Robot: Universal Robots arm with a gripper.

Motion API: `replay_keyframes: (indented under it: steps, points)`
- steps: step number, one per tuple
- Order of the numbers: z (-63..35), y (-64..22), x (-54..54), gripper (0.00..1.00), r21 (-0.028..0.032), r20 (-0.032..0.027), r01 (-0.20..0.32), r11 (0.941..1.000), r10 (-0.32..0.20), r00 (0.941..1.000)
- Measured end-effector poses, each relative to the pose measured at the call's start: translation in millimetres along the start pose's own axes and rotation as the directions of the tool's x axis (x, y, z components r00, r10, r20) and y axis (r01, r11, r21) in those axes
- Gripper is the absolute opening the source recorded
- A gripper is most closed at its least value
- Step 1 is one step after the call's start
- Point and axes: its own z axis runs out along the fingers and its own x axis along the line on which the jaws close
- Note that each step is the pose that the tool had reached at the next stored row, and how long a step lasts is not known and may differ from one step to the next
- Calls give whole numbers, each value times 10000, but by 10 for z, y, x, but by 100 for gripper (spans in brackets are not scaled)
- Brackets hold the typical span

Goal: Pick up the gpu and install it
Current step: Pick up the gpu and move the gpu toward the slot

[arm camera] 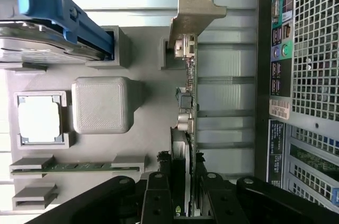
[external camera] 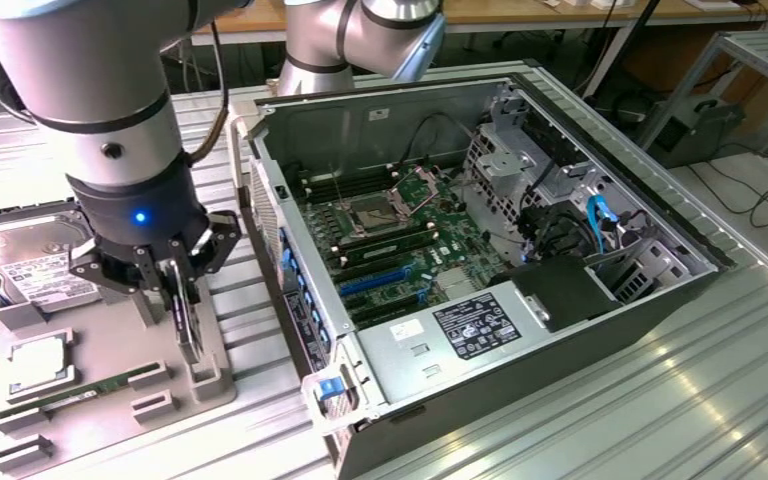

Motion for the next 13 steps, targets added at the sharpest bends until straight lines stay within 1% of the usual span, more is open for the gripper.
replay_keyframes:
  steps: [8, 10, 13]
  points:
    - [-245, -3, -6, 27, 0, 0, 0, 10000, 0, 10000]
    - [-346, -4, -9, 27, 0, 0, 0, 10000, 0, 10000]
    - [-456, -6, -12, 27, 1, -1, 0, 10000, 0, 10000]
